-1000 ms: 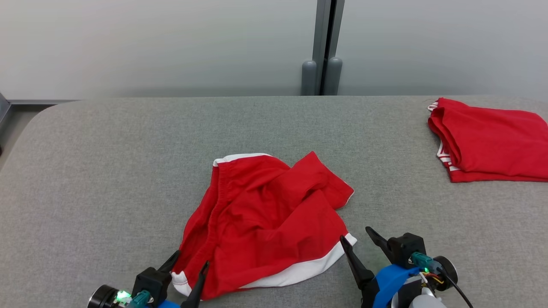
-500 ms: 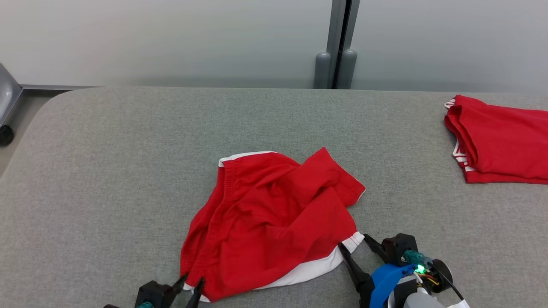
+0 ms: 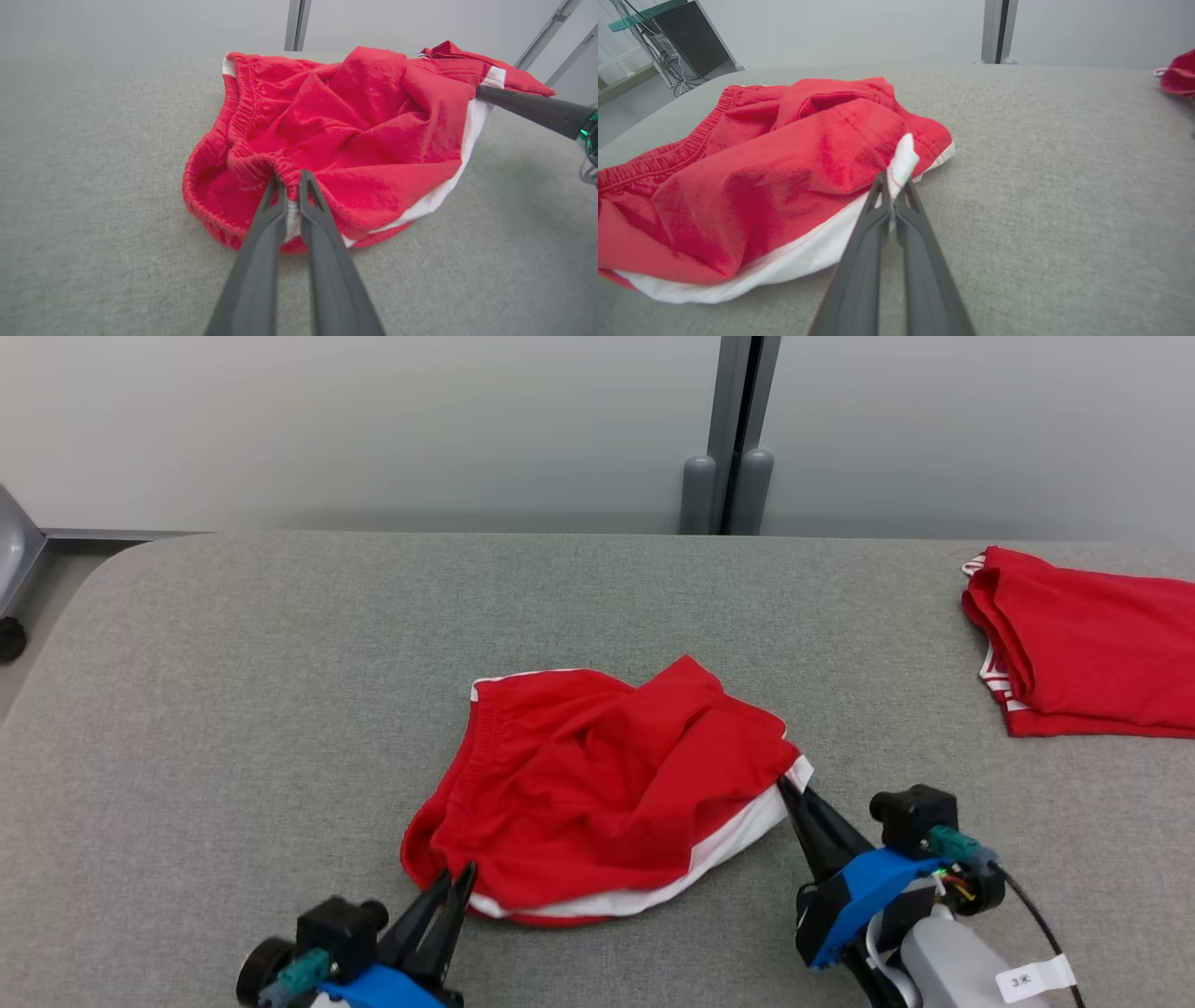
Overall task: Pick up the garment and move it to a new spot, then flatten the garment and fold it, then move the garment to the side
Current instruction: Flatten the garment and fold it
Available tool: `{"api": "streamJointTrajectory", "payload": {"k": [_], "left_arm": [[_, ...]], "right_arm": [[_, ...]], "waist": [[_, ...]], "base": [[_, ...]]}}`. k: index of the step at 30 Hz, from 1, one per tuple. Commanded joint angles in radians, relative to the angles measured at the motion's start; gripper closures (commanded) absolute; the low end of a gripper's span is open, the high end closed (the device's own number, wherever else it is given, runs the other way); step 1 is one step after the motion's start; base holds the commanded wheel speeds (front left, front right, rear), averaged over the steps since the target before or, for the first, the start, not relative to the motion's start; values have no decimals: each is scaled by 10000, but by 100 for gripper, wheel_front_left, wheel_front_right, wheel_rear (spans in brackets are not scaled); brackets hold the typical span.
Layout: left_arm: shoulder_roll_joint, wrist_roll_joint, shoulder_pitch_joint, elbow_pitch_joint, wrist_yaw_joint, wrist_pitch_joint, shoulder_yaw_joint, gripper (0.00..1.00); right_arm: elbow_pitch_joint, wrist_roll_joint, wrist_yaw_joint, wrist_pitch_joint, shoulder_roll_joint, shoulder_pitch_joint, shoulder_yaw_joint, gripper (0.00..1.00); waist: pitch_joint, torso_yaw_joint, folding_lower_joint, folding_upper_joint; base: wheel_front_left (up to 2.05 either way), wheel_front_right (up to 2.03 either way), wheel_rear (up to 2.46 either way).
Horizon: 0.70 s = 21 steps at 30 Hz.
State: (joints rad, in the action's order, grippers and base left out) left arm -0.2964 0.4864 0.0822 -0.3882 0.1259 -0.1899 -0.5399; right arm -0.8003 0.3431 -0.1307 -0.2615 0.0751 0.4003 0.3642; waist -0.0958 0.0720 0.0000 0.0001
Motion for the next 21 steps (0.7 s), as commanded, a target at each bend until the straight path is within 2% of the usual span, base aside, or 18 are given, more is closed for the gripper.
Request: {"api": "streamJointTrajectory", "payload": {"k": [1,6,10,15,16,18,21], "left_arm": [[-128,290,476,539,69,-80,-94,100],[-734,1078,2010,1805,71,44,-21,100],[-1021,2065,4126,2104,73,281,-35,100],[-1048,3312,7327,1276,46,211,252,100],[-1048,3312,7327,1276,46,211,252,100],[-1212,3284,8667,738,46,182,145,100],[-1049,3696,10513,-103,46,-10,47,100]], "right_arm": [[460,60,-1,-42,191,133,-228,100],[1253,395,-1,-34,438,1200,-426,100],[1205,811,-1,383,533,3082,-347,100],[485,1251,-1,870,550,6139,-377,100],[485,1251,-1,870,550,6139,-377,100],[19,1507,-1,972,456,7418,-615,100],[-704,1626,-3,917,366,9222,-819,100]], "waist": [[0,-54,0,-1],[-290,-211,0,-1],[-919,-300,0,-1],[-1927,-402,0,-1],[-1927,-402,0,-1],[-2319,-435,0,-1],[-2736,-429,0,-1]], "base": [[0,0,0],[0,0,0],[0,0,0],[0,0,0],[0,0,0],[0,0,0],[0,0,0]]}}
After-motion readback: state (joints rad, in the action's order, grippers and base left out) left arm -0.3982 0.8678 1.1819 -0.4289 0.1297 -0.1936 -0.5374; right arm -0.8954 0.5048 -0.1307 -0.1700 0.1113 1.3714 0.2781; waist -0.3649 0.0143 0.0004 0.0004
